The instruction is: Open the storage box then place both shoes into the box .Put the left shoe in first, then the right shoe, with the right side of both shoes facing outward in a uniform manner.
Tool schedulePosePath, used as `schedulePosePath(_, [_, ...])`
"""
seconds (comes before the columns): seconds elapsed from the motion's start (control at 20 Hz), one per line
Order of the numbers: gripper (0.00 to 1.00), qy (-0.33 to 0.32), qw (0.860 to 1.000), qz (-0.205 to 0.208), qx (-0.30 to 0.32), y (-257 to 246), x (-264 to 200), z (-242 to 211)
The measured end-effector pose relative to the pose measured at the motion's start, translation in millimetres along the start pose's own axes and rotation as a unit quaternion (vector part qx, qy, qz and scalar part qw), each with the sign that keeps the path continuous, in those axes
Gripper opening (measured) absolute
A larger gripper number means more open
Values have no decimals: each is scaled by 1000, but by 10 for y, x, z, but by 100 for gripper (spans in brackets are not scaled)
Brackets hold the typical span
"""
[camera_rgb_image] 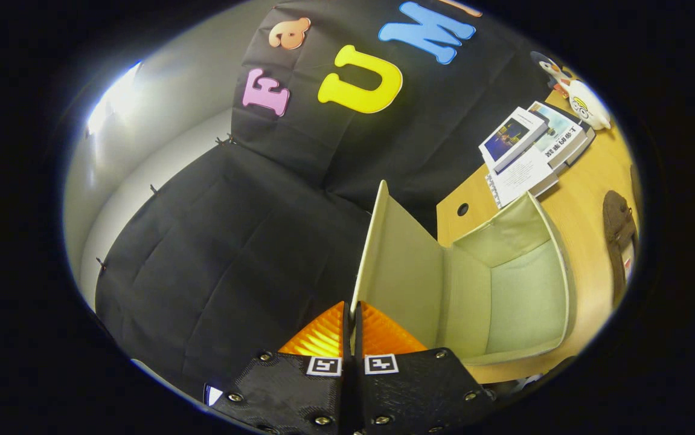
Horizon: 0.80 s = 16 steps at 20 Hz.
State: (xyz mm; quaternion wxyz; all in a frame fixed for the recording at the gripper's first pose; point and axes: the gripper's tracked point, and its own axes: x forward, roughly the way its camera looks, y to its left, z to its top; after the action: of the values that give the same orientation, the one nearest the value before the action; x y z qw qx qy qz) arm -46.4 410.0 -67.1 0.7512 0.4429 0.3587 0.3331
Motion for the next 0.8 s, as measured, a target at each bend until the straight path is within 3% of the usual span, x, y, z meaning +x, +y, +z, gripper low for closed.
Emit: schedulePosePath(0.8, [0,50,999,-2,-17,201,560,-406])
